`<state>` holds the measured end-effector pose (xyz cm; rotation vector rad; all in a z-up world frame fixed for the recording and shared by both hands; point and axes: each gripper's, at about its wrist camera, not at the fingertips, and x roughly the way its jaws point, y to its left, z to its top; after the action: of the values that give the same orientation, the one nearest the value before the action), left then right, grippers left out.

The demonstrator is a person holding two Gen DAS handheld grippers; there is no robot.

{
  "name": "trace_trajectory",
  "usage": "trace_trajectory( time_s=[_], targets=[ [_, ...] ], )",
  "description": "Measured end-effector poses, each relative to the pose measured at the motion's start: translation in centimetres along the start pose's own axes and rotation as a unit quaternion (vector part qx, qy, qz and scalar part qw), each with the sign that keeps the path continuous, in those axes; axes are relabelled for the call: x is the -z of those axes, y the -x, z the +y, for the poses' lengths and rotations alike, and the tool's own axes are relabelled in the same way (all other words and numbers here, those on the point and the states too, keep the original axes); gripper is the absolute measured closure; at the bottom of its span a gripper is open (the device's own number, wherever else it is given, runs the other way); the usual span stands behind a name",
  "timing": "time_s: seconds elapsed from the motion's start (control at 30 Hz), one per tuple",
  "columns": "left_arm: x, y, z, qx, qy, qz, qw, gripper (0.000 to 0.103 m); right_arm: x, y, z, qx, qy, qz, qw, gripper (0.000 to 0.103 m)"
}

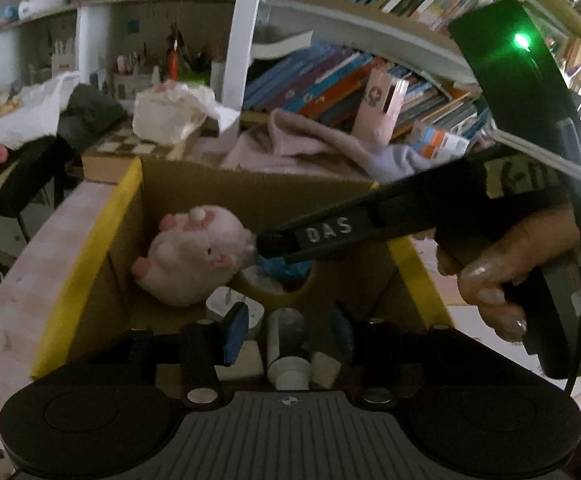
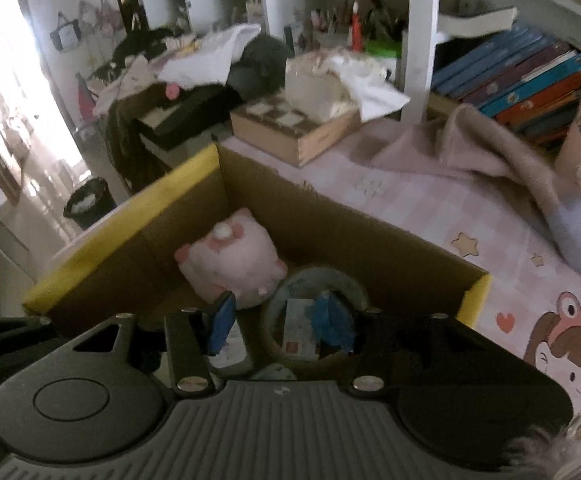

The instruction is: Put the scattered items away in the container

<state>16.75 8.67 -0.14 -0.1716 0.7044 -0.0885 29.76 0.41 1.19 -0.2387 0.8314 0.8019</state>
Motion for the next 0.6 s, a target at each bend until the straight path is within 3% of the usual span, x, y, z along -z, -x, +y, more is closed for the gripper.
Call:
trace_trajectory(
  time_s=[0.47, 0.6],
  targets=[
    [1.0, 7.4, -1.5, 0.009, -0.026, -0.053, 0.9982, 0.051, 3.7, 9.8, 2.7, 0.029, -0.022, -0.091, 0.995, 0.053],
    [1.9, 9.3, -2.0, 0.013, -0.033, -0.062, 0.9975, 0.042, 5.9, 12.4, 3.1, 0.049, -0.031, -0.109, 0.992, 0.053]
  ],
)
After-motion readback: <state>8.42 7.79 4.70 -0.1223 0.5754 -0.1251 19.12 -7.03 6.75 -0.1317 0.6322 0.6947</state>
